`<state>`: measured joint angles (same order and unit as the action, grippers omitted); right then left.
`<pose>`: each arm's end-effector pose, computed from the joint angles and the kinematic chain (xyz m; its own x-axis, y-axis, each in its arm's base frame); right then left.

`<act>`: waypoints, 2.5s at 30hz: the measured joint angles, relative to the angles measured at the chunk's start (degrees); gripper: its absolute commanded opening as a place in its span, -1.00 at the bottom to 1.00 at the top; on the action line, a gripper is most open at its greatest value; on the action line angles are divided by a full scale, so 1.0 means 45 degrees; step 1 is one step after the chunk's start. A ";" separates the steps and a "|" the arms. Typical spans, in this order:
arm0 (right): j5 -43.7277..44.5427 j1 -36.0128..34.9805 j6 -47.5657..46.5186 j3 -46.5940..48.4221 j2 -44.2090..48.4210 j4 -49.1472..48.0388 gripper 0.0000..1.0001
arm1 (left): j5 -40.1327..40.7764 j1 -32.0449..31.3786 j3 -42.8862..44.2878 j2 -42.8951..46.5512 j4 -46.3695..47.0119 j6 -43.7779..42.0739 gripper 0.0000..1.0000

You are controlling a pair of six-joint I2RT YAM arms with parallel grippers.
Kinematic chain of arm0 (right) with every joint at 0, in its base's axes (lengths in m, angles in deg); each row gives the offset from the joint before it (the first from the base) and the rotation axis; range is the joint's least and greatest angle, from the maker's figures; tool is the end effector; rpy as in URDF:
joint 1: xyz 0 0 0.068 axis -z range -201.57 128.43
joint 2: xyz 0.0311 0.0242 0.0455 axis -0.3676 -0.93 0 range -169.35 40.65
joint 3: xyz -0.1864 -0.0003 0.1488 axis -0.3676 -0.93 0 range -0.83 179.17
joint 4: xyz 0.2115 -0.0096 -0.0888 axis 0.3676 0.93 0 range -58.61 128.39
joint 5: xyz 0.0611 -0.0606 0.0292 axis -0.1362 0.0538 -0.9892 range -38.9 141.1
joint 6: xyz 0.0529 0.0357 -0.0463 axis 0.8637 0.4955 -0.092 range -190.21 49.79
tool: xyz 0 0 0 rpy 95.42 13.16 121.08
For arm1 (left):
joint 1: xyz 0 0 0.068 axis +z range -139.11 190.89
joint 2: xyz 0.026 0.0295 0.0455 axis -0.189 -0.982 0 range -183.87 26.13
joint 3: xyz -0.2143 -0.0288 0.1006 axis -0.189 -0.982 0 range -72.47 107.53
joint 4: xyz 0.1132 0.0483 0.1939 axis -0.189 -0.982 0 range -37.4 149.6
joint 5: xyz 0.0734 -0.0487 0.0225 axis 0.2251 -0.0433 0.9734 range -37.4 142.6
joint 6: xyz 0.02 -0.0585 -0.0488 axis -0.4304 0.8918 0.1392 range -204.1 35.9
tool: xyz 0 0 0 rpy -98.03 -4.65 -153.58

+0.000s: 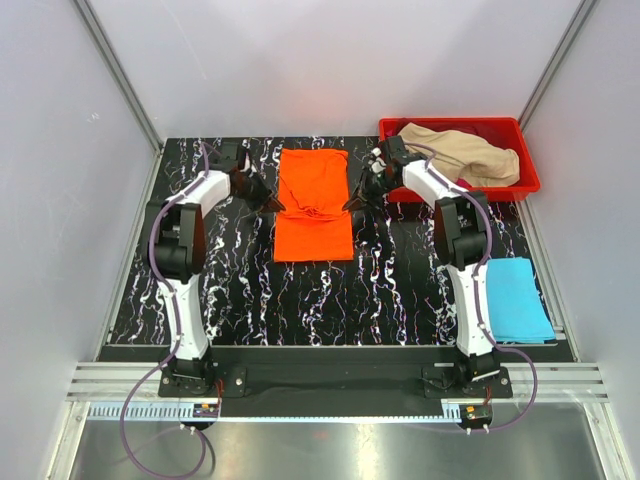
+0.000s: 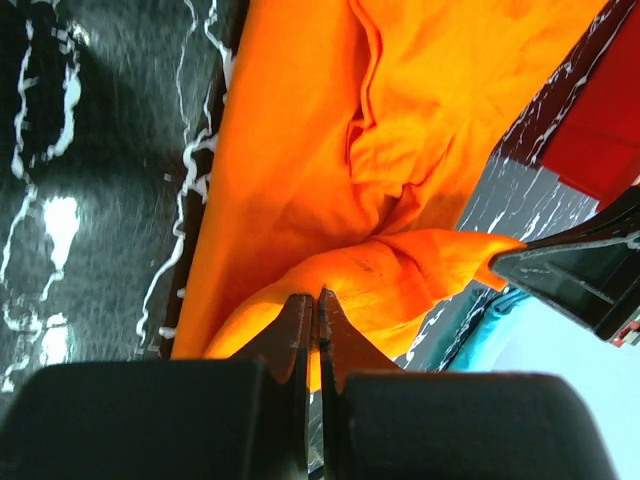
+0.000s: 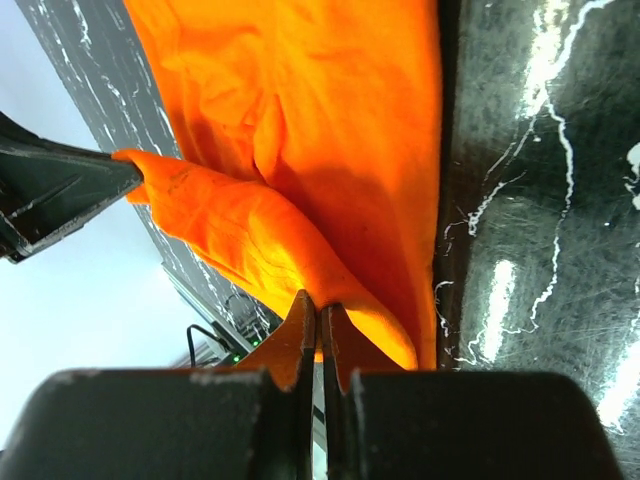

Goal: Fold and stack the t-shirts
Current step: Fold the tshirt

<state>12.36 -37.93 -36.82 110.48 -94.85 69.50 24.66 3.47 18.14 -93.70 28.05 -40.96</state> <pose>0.4280 0.1699 0.1298 -0.9838 0.1584 -0.0833 0.0509 0.6936 0.7185 0.4046 -0.0847 0.1445 -0.8646 -0.4965 -0.0769 -0.3428 0.6948 -0.6323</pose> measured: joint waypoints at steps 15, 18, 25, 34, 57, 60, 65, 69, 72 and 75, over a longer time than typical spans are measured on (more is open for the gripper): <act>0.0374 0.0539 -0.1103 0.3075 -0.1617 0.1637 0.06 | 0.0767 0.0223 0.0928 -0.0369 -0.0316 -0.1399 0.05; 0.0816 0.0568 -0.1676 0.3215 -0.1389 0.2186 0.07 | 0.0952 0.0335 0.0636 0.0529 -0.0311 -0.2142 -0.03; 0.1399 0.0316 -0.2050 0.0554 0.0588 0.2118 0.04 | -0.0500 -0.0291 -0.1477 0.2623 0.1622 -0.2288 -0.28; 0.1316 -0.0811 -0.2142 0.0855 0.0486 0.1977 0.02 | -0.0753 -0.1506 -0.1530 0.1452 0.1865 -0.2992 -0.03; 0.1112 -0.0792 -0.2127 -0.2759 0.2123 0.1355 -0.06 | -0.1491 0.0403 0.1642 -0.2064 0.0894 -0.4153 -0.14; 0.0986 -0.0908 -0.2064 -0.3055 0.2623 0.1200 -0.27 | -0.1690 0.0311 0.0670 -0.0971 0.1001 -0.3983 -0.22; -0.0121 -0.1598 -0.1559 -0.2667 0.2676 0.0549 -0.67 | -0.2482 -0.0209 -0.1826 0.2079 0.1613 -0.3555 -0.57; -0.1117 -0.2633 -0.1219 -0.1258 0.1540 0.0296 -0.78 | -0.2895 -0.0578 -0.3779 0.3376 0.2472 -0.3400 -0.64; -0.1540 -0.3322 -0.1185 -0.0471 0.0568 0.0296 -0.80 | -0.2929 -0.0568 -0.5022 0.3347 0.2589 -0.3327 -0.66; -0.1773 -0.3842 -0.1185 -0.0330 -0.0083 0.0539 -0.82 | -0.2807 -0.0476 -0.5707 0.3079 0.2380 -0.3385 -0.70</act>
<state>4.38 -55.21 -42.16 108.99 -95.23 71.93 12.02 1.33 -7.55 -79.85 38.76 -56.20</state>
